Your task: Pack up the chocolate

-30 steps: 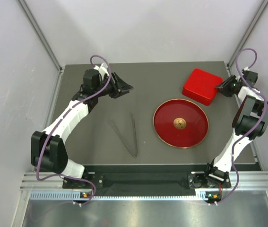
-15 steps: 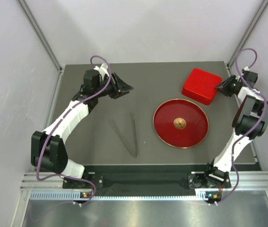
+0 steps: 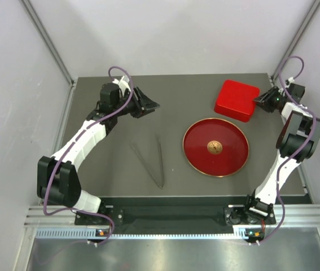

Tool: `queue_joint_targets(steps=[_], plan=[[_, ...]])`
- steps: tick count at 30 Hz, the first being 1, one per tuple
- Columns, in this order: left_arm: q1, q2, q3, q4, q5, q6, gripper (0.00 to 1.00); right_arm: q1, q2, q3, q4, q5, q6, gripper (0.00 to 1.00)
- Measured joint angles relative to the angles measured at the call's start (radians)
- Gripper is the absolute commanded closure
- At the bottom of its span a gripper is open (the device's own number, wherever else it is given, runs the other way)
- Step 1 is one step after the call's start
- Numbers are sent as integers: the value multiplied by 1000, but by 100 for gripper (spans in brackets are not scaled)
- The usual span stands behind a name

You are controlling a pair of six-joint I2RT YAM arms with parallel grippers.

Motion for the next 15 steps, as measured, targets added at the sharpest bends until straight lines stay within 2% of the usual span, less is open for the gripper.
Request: queue_joint_targets(steps=[4,15], plan=[[0,0,0,0,0,1,48,7,6,1,3,10,6,53],[0,0,0,0,-3,13,48,10,-27,1,-72,89,-7,43]])
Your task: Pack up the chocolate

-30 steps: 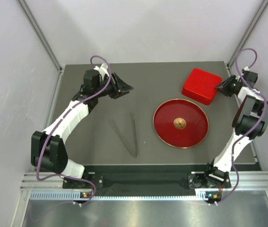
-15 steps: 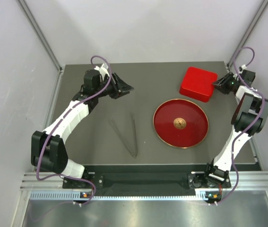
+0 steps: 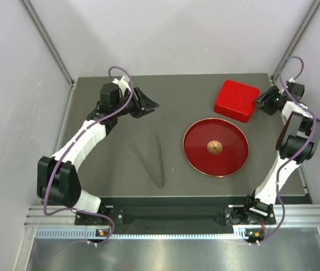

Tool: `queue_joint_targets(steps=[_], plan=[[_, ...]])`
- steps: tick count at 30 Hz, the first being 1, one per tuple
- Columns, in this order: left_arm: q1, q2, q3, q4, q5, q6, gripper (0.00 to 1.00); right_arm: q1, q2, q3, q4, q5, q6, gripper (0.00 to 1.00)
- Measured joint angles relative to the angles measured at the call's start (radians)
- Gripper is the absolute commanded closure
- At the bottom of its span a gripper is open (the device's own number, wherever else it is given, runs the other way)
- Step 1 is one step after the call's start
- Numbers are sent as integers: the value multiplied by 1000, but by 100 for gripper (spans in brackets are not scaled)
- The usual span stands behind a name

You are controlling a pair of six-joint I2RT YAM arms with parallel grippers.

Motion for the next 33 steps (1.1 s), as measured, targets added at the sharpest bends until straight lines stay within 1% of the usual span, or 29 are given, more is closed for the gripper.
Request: queue_joint_targets(steps=[9,11,12,13,15,16,18,22,27,33], plan=[[0,0,0,0,-6,6,48,0,-59,0,-64,34,-19,41],[0,0,0,0,-6,6,48,0,-74,0,-68,34,-22,48],[0,0,0,0,-6,6,48,1,-83,0,-71,34,-22,54],[0,0,0,0,-6,7,48,3,-92,0,-74,35,-24,65],[0,0,0,0,-6,7,48,12,-105,4,-82,30,-27,75],[0,0,0,-1,-6,8,48,19,-108,11,-83,24,-27,88],[0,0,0,-1,-7,8,48,45,-107,36,-83,-2,-22,100],[0,0,0,-1,-10,9,48,106,-77,105,-36,-117,19,100],[0,0,0,-9,-14,18,48,148,40,192,145,-301,150,100],[0,0,0,-15,-14,24,48,141,202,175,283,-390,270,100]])
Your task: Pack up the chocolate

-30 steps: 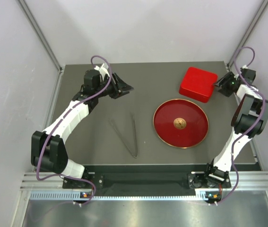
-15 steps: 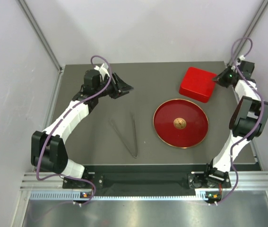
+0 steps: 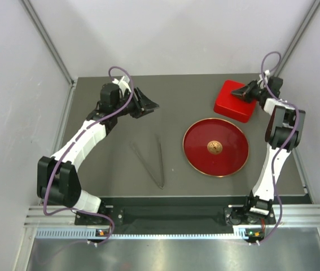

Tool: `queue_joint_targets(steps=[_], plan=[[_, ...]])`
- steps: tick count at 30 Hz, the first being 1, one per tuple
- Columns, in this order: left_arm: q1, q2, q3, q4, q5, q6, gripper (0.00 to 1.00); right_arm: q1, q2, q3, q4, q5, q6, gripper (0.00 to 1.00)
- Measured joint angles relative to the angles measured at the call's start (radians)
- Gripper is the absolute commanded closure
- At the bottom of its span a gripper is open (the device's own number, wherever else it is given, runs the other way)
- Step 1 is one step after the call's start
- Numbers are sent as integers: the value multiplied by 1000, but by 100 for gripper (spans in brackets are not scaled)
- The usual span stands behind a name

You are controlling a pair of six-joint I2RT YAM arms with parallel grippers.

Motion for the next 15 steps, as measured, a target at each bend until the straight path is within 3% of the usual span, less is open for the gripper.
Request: queue_joint_targets(steps=[7,15], plan=[[0,0,0,0,0,8,47,-8,63,-2,95,-81,81,100],[0,0,0,-5,-1,14,47,-7,43,-5,71,-82,76,100]])
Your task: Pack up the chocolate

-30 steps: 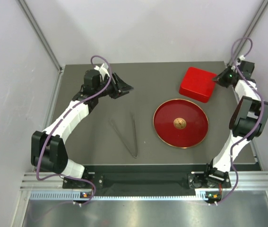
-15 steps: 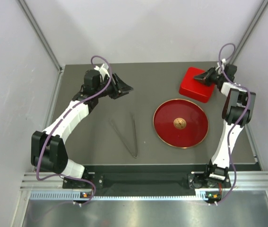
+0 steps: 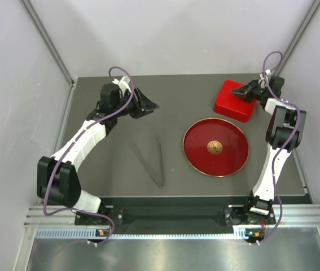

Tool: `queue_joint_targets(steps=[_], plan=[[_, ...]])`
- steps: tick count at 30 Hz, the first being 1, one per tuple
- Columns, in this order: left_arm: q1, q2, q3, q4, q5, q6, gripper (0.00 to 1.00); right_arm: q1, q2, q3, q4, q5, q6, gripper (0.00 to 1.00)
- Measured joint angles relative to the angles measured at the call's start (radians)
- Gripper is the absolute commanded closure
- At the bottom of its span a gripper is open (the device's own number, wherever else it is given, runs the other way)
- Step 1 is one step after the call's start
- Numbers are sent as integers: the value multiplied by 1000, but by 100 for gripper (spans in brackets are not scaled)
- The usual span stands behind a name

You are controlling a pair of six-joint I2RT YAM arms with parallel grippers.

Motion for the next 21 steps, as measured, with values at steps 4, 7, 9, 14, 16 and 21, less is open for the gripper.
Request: queue_joint_targets(steps=[4,7,9,14,16,21], plan=[[0,-1,4,-51,-11,31,46,12,-101,-8,-148,48,-79,92],[0,-2,29,-116,-31,69,44,34,-254,-42,-273,122,-166,84],[0,-10,53,-157,-48,100,42,56,-377,-71,-345,187,-226,64],[0,-65,123,-254,-89,180,4,156,-665,-103,-507,366,-364,0],[0,-93,148,-278,-111,212,1,208,-785,-139,-560,448,-411,0],[0,-158,179,-316,-166,275,1,283,-1004,-228,-673,594,-462,0]])
